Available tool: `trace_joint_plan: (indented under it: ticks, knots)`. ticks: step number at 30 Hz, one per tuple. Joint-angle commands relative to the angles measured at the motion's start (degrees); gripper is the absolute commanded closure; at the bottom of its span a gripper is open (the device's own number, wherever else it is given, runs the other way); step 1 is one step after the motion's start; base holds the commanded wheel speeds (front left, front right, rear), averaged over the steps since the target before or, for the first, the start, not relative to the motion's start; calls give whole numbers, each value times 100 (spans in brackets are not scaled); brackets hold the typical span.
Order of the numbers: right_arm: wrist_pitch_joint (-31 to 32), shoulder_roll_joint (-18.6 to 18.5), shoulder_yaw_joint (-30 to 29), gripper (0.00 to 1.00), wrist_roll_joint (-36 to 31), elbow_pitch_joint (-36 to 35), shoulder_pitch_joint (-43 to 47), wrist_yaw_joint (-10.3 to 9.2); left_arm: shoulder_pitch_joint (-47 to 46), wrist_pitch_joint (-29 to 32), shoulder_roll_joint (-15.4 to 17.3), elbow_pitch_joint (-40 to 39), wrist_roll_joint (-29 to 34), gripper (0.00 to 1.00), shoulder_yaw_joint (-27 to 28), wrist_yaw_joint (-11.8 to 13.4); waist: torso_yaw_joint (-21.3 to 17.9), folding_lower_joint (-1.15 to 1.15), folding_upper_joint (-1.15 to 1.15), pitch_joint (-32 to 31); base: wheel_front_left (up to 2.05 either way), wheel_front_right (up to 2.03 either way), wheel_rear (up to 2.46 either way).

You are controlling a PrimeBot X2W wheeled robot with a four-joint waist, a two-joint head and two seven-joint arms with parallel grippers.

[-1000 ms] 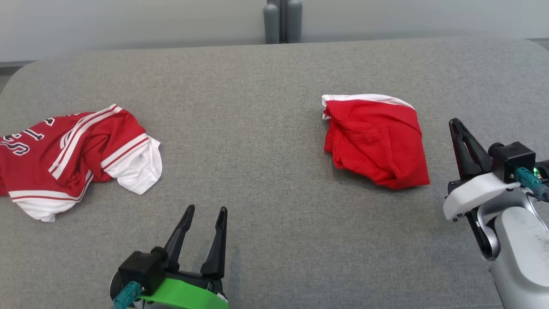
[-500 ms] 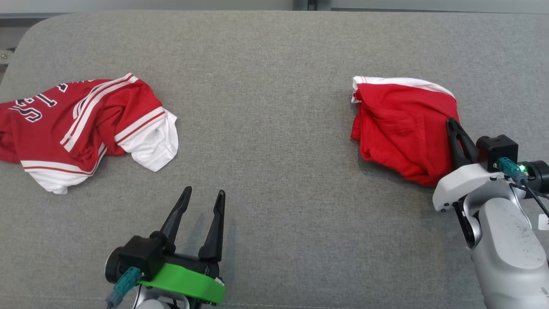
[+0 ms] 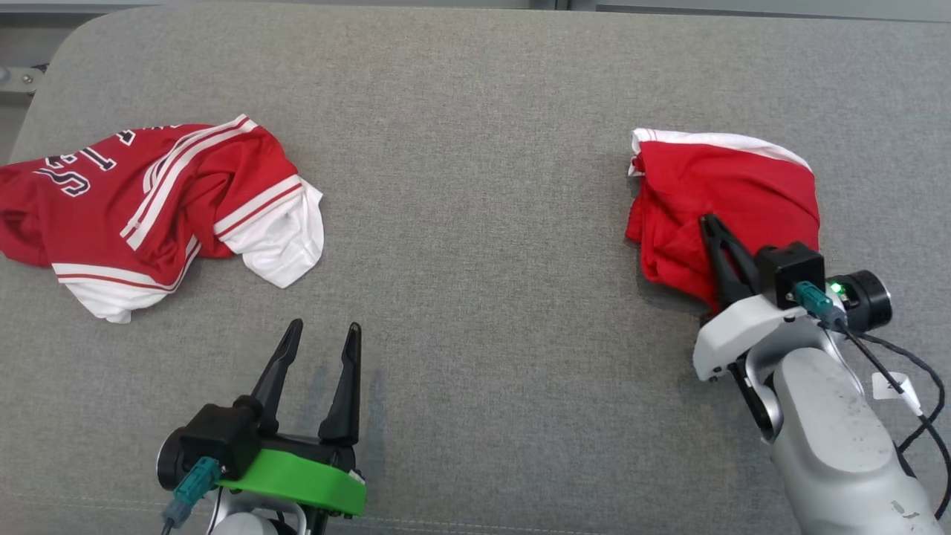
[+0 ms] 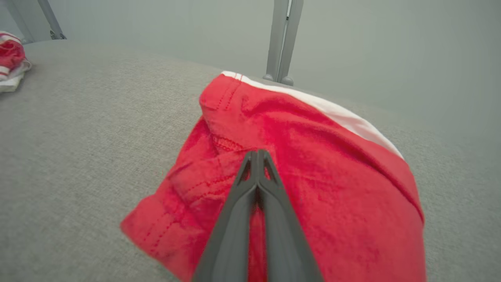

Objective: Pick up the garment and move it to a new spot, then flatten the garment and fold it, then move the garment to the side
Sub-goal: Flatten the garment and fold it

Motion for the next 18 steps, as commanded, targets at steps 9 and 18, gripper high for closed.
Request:
trace_joint_plan:
  ticks: [9,18]
  knots:
    - [-19,-75,1174,100,379,87,124,-6,74,-14,-176,82,123,0,288,-145,-6,0,0,-125,0,0,0]
    - [-19,-312,1675,100,939,-965,560,-6,355,-14,-354,136,178,0,568,-242,-136,0,0,-508,0,0,0]
